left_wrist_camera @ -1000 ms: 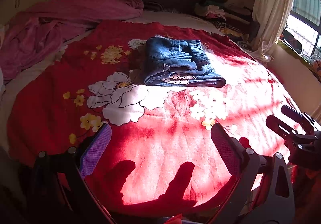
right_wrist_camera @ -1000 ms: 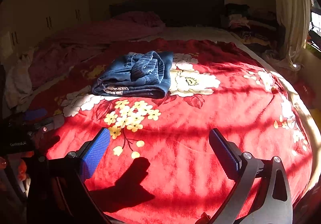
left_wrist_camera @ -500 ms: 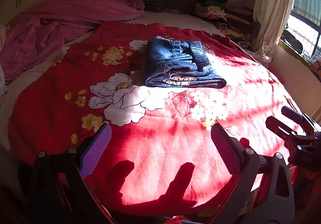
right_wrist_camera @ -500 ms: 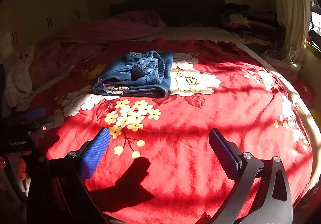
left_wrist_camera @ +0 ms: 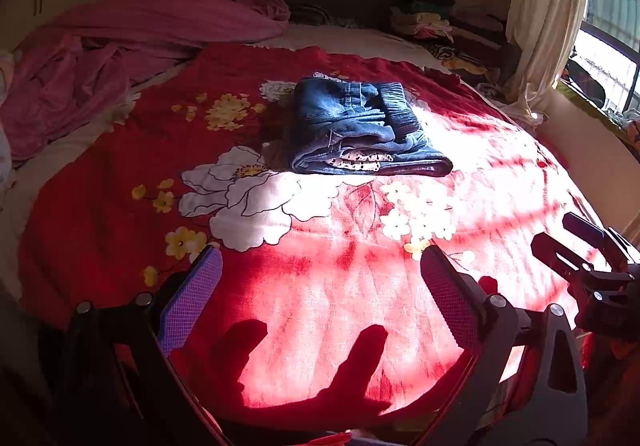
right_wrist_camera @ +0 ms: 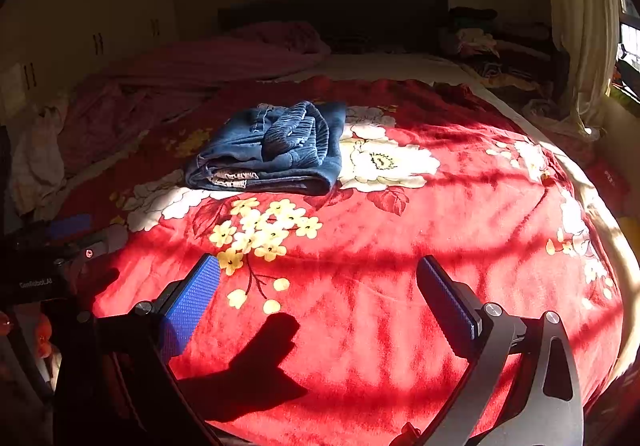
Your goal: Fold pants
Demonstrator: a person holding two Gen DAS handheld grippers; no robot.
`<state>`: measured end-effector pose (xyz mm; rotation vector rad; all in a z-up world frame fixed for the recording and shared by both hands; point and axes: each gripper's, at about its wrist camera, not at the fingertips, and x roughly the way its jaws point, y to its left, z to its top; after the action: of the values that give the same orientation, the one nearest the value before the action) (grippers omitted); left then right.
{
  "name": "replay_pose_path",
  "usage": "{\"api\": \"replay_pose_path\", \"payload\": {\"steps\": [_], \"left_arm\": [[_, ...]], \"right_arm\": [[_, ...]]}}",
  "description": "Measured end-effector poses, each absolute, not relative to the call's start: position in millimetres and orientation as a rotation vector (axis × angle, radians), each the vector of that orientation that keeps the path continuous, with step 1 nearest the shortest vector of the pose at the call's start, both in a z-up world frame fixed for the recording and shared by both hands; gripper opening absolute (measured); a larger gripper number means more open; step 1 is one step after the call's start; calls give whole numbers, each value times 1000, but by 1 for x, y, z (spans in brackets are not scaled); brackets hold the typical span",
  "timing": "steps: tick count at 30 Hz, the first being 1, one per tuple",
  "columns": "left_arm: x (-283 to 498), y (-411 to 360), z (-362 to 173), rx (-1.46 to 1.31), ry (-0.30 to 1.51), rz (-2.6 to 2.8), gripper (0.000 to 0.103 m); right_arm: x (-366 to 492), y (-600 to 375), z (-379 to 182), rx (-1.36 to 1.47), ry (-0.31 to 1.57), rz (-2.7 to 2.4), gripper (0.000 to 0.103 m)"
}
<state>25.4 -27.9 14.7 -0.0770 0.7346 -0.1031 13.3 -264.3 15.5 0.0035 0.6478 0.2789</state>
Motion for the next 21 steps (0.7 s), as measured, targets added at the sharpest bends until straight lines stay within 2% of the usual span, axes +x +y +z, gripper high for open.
{"api": "replay_pose_path", "payload": {"steps": [21], "left_arm": [[24,-27,15,-76,737,-100,93]], "right_arm": [[13,-264,16,3,649,279,98]]}}
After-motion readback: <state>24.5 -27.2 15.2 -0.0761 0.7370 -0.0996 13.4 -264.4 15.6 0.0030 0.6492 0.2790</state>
